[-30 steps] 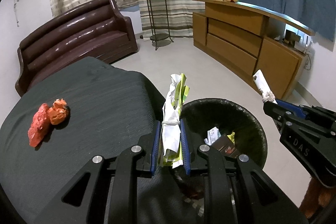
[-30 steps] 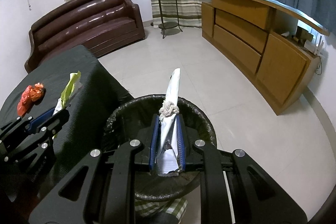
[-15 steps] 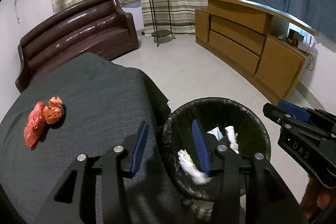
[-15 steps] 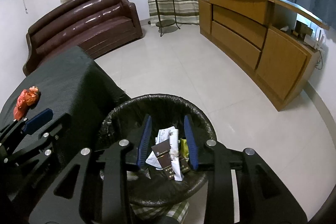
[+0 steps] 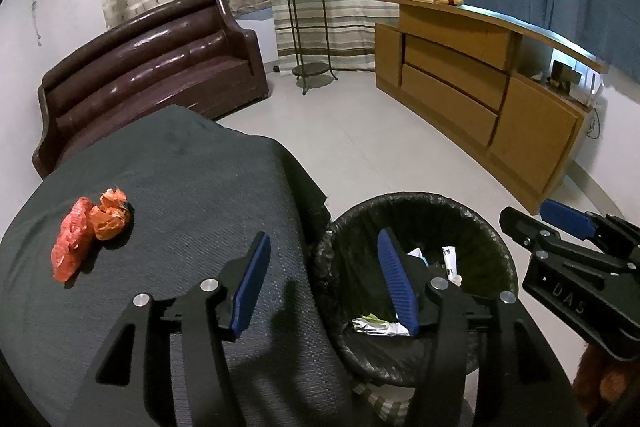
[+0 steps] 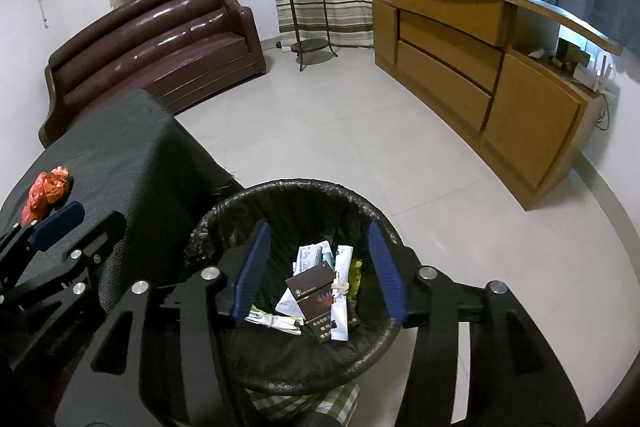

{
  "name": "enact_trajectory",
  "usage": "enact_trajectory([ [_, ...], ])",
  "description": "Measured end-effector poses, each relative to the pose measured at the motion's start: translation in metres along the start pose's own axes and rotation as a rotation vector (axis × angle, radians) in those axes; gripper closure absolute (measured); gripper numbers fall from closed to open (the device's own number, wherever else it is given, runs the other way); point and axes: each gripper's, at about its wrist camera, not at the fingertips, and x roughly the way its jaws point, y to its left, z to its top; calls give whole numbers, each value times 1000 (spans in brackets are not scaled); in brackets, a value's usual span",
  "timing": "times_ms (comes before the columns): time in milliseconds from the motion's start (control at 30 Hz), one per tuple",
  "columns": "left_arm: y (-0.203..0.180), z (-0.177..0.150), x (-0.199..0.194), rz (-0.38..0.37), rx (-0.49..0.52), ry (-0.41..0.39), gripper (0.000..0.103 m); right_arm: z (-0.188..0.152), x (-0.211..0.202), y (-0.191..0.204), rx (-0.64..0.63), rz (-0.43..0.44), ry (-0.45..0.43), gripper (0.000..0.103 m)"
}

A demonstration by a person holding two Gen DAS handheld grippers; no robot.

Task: Collect trash
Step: 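Open both grippers to drop the bundle and paper strip into the bin, then move both open grippers back over the red and orange plastic bags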

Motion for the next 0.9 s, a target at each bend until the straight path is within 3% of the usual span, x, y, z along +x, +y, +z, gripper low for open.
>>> enact_trajectory([
  [500, 25, -2, -14, 37, -13, -28, 41, 1, -5, 21, -34, 23, -5, 45],
  [900, 84, -13, -19, 141, -85, -13, 39, 3, -1, 75, -100, 91, 6, 45],
])
